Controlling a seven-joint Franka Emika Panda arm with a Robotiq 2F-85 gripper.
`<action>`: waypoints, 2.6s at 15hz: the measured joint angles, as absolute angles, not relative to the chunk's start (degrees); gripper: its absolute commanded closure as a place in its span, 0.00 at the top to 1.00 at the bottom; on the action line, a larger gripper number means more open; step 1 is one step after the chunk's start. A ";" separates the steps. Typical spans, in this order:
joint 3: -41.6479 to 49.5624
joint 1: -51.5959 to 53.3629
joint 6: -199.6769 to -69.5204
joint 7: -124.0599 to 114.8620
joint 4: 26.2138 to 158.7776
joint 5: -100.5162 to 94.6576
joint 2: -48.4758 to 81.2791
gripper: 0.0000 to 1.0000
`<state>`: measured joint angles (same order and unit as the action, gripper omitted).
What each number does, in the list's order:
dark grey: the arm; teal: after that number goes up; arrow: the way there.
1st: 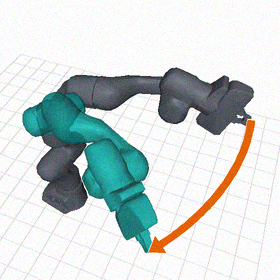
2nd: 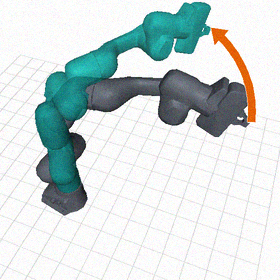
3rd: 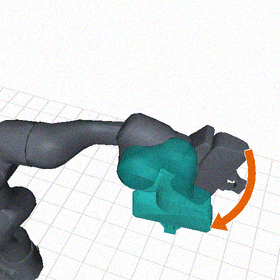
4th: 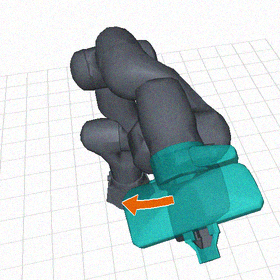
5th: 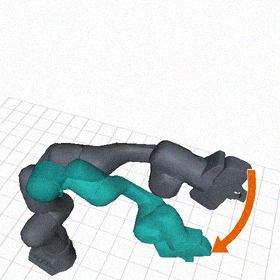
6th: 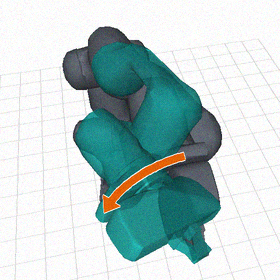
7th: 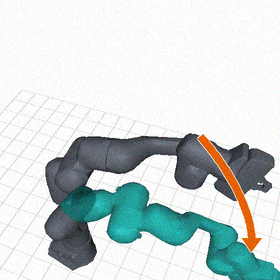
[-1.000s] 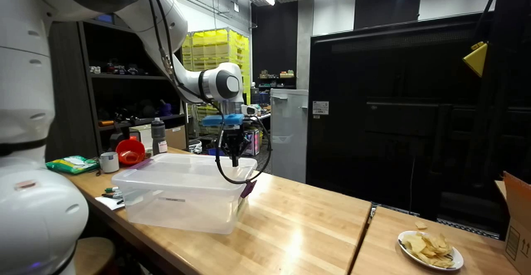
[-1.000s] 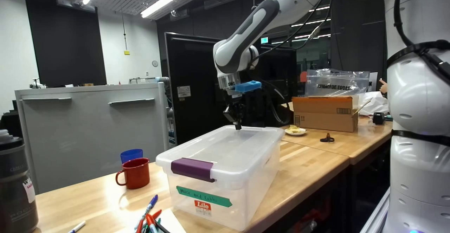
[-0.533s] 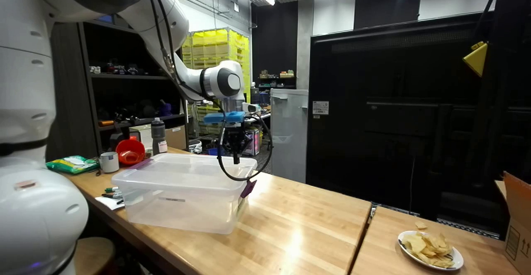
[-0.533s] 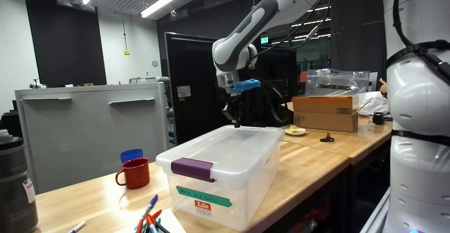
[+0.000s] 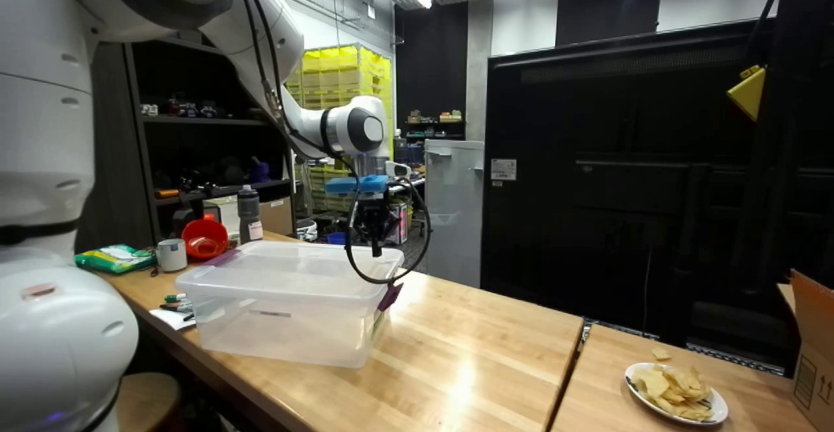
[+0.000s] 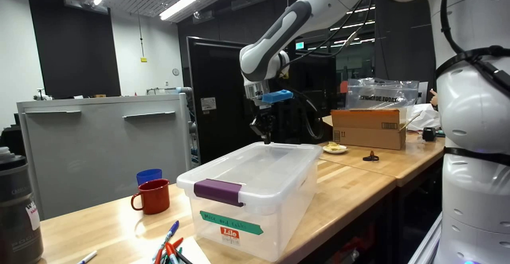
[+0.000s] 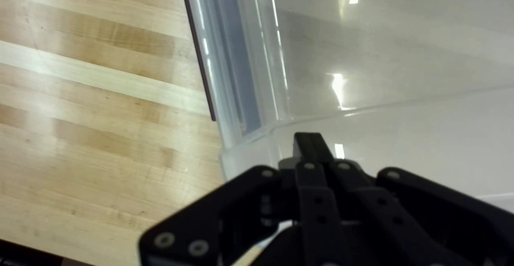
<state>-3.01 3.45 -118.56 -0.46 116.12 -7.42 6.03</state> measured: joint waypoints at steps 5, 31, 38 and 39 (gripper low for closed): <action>-2.54 3.35 -118.16 -1.71 115.07 -7.42 7.64 0.00; 1.79 0.53 -114.51 -4.47 106.95 -7.41 13.44 0.00; 3.26 -0.83 -114.24 -5.27 105.96 -7.41 14.21 0.00; 3.40 -0.89 -114.23 -5.35 105.93 -7.41 14.24 0.00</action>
